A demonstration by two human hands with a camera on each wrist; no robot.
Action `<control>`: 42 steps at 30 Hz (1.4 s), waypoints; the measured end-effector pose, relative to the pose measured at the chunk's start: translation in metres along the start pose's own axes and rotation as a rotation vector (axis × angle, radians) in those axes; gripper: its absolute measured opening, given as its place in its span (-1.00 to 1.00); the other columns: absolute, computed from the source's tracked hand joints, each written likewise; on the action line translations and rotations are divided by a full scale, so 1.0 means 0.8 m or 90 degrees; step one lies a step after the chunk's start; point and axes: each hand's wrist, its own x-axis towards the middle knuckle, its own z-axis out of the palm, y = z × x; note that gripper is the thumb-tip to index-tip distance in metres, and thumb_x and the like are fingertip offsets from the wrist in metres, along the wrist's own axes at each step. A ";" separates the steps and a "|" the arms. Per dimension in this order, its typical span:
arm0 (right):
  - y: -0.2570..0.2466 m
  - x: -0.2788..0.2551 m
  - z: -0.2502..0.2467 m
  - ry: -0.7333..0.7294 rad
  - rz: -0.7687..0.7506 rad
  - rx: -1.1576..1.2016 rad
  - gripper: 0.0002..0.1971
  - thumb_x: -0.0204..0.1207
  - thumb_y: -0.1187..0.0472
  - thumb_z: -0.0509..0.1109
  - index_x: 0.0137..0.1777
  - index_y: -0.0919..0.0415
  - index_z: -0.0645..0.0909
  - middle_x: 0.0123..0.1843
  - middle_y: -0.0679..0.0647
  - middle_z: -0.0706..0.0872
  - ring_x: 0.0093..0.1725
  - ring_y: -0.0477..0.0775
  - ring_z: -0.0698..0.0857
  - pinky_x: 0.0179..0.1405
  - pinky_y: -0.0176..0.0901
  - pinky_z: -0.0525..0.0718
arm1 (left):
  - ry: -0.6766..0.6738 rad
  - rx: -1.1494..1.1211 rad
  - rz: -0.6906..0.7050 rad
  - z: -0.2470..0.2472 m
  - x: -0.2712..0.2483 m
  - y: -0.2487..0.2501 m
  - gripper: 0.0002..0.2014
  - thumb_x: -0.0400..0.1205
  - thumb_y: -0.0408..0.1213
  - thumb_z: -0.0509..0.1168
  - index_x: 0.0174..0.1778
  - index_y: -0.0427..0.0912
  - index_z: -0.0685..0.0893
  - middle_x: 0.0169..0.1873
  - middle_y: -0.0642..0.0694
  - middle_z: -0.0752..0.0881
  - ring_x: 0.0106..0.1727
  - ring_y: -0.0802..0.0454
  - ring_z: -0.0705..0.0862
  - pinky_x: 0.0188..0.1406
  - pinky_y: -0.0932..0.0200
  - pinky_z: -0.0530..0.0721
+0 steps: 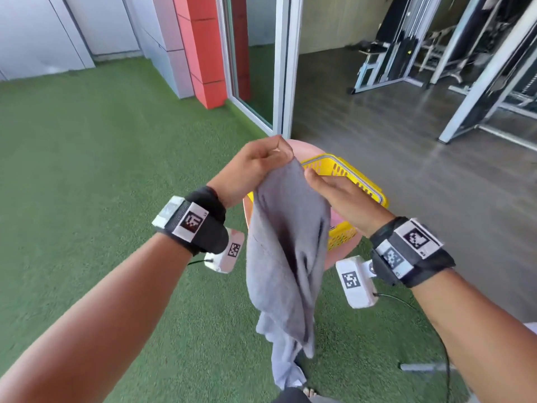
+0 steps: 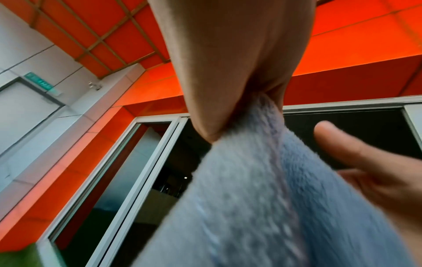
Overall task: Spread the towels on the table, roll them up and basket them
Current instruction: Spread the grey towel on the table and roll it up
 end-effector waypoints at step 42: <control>-0.016 0.018 0.066 0.144 -0.160 0.012 -0.74 0.67 0.27 0.28 -0.28 0.23 0.59 -0.38 -0.04 0.60 -0.26 -0.22 0.47 -0.24 -0.35 0.46 | 0.025 -0.106 -0.109 0.002 -0.066 -0.009 -0.54 0.72 -0.16 0.20 -0.10 -0.64 0.46 -0.22 -0.30 0.52 -0.18 -0.13 0.41 -0.23 -0.07 0.35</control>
